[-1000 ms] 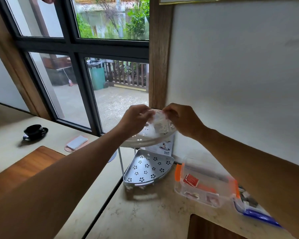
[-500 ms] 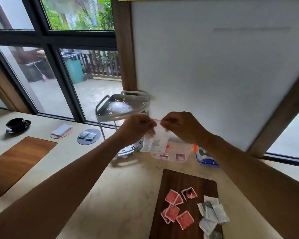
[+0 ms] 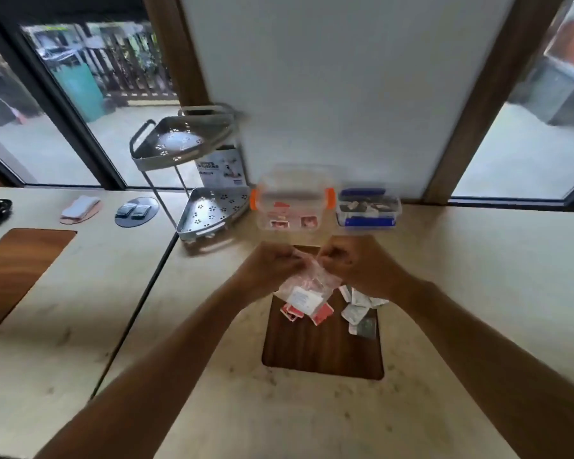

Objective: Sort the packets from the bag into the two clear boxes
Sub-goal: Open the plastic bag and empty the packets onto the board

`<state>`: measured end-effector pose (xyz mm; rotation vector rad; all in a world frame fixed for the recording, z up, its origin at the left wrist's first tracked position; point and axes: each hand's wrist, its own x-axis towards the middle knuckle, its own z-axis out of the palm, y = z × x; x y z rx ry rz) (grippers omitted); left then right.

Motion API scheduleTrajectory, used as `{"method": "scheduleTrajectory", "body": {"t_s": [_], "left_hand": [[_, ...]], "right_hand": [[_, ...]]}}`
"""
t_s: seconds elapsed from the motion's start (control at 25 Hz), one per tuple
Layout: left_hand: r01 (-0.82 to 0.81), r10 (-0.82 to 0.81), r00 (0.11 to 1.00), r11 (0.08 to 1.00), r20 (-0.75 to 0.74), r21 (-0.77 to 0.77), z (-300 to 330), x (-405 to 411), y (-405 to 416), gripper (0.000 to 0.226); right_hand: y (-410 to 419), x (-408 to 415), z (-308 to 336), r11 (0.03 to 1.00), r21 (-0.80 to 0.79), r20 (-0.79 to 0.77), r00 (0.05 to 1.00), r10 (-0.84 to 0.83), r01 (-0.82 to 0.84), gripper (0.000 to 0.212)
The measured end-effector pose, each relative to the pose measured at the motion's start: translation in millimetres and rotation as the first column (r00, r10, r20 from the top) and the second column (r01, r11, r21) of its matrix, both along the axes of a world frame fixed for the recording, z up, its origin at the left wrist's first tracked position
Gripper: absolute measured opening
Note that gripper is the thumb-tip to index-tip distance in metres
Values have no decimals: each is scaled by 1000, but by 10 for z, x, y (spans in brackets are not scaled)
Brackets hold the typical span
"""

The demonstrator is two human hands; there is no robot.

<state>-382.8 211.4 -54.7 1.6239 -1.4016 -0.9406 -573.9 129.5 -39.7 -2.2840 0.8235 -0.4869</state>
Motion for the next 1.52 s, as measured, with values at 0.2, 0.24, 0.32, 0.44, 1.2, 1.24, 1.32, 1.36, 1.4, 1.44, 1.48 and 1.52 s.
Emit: {"method": "scheduleTrajectory", "body": {"t_s": [0.2, 0.24, 0.32, 0.44, 1.2, 1.24, 1.32, 1.36, 1.4, 1.44, 1.48, 1.52], "left_hand": [[-68, 77, 996, 985, -51, 158, -750, -569, 407, 9], [-90, 104, 992, 977, -66, 195, -921, -674, 489, 9], [-204, 223, 974, 936, -37, 287, -1193, -862, 637, 22], [-384, 378, 921, 847, 92, 369, -1399, -1088, 845, 18], [-181, 307, 935, 846, -179, 502, -1521, -1475, 1305, 18], [-188, 319, 928, 845, -191, 500, -1518, -1484, 1312, 16], [-210, 346, 916, 845, -204, 492, -1512, -1500, 1322, 14], [-219, 359, 909, 845, -213, 488, -1515, -1504, 1324, 13], [-224, 370, 901, 843, -226, 488, -1521, -1511, 1327, 14], [-222, 374, 897, 843, -237, 490, -1527, -1526, 1332, 14], [-216, 373, 895, 843, -245, 492, -1531, -1539, 1335, 14], [-209, 370, 894, 843, -252, 496, -1534, -1551, 1341, 15]], "right_hand": [[439, -422, -690, 970, 199, -110, 986, -123, 143, 13], [521, -494, -833, 950, 242, -135, 976, -169, 197, 11], [676, -618, -1095, 904, 297, -189, 947, -261, 308, 8], [917, -777, -1425, 816, 374, -242, 896, -373, 440, 10], [1432, -1090, -1652, 551, 774, -137, 932, -335, 312, 17], [1433, -1091, -1644, 582, 754, -124, 935, -331, 306, 16], [1453, -1095, -1643, 660, 698, -96, 950, -298, 278, 10], [1466, -1093, -1655, 696, 666, -93, 956, -280, 269, 8], [1475, -1091, -1672, 721, 637, -99, 957, -273, 272, 7], [1479, -1092, -1691, 728, 621, -111, 952, -285, 291, 7], [1473, -1093, -1705, 715, 622, -123, 942, -312, 318, 8], [1463, -1098, -1717, 687, 640, -136, 931, -339, 344, 11]]}}
